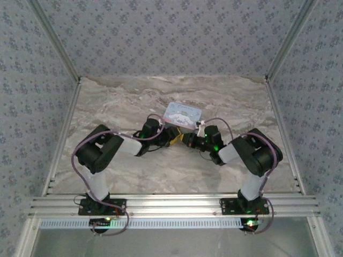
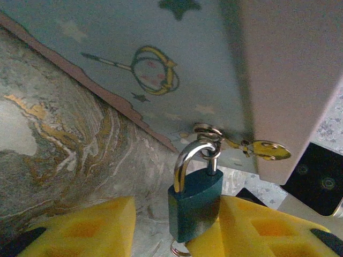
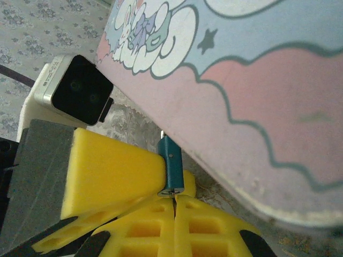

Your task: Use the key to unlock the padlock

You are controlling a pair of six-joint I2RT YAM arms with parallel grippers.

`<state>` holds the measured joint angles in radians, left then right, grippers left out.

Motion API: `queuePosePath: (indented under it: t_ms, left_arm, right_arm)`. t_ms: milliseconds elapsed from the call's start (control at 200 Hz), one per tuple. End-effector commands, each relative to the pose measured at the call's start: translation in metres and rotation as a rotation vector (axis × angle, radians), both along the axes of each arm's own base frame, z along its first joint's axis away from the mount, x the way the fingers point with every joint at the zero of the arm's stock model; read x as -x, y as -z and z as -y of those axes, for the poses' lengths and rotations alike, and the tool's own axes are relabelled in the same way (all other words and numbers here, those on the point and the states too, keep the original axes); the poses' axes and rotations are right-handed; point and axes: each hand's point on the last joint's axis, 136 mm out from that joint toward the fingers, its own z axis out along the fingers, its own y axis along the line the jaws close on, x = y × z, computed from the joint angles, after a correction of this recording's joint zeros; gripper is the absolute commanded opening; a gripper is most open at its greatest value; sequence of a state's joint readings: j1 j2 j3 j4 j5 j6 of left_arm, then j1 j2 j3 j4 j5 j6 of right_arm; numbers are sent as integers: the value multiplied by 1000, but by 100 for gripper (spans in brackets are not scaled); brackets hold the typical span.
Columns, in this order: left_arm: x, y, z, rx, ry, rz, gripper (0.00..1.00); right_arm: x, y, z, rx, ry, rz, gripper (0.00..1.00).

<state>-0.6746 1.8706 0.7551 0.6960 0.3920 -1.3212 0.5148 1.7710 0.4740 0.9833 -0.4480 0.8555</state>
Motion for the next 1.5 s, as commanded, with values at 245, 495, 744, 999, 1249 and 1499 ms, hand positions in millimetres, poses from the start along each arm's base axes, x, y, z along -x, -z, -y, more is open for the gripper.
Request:
queuePosePath:
  t_ms: [245, 495, 744, 999, 1249, 1499]
  left_arm:
    - [-15, -9, 4, 25, -56, 54, 38]
    - [-17, -5, 1, 16, -78, 51, 36]
    - [-16, -5, 8, 23, -58, 48, 26]
    - [-16, -9, 7, 21, -56, 56, 6]
    - [-15, -22, 3, 27, -79, 34, 0]
    - [-13, -39, 4, 36, -88, -17, 0]
  right_arm:
    - [-6, -10, -8, -49, -14, -3, 0]
    - [-6, -10, -9, -53, -17, -6, 0]
    - [-7, -14, -13, -75, -30, -5, 0]
    - [-8, -20, -7, -78, -16, 14, 14]
    - [-2, -28, 20, 55, 29, 79, 37]
    - [7, -67, 42, 326, -9, 343, 55]
